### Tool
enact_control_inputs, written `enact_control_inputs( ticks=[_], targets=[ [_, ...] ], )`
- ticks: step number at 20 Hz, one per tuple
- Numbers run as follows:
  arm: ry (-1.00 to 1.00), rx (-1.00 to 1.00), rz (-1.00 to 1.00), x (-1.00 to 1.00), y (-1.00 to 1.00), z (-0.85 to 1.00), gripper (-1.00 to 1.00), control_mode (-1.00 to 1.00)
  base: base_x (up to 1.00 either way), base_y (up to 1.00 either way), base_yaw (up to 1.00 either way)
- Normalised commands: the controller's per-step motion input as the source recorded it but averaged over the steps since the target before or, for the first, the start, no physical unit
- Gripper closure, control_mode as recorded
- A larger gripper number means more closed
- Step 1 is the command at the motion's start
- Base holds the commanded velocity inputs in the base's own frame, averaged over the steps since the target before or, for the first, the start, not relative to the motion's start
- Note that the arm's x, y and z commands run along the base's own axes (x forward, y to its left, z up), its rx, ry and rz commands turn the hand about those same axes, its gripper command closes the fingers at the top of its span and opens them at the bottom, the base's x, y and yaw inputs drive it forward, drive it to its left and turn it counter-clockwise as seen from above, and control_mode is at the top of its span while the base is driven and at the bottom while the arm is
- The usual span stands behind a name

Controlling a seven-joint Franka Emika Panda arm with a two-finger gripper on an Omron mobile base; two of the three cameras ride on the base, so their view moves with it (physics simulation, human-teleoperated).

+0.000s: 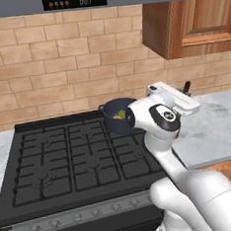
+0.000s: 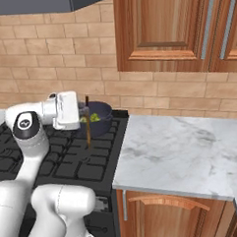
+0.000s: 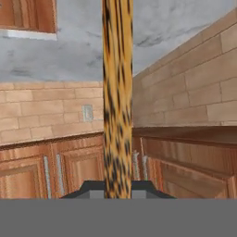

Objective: Put the squash and broccoli in the pot. Retrieve the spatula and lightly stir the vegetables in the pot.

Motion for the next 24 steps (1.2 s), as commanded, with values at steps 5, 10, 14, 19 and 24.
enact_control_inputs(
  ticks=[5, 10, 14, 19, 24],
  targets=[
    [0.32, -0.03, 0.14, 0.32, 0.39, 0.27, 1.00, -1.00, 0.00, 0.00, 0.00],
    [-0.06, 0.00, 0.17, 0.29, 0.51, 0.00, 1.00, -1.00, 0.00, 0.00, 0.00],
    [-0.22, 0.00, 0.14, 0.39, 0.27, 0.06, 1.00, -1.00, 0.00, 0.00, 0.00],
    [-0.01, 0.00, 0.10, 0.49, 0.27, 0.33, 1.00, -1.00, 0.00, 0.00, 0.00],
    [0.00, -0.01, 0.07, 0.54, 0.24, 0.26, 1.00, -1.00, 0.00, 0.00, 0.00]
  ],
)
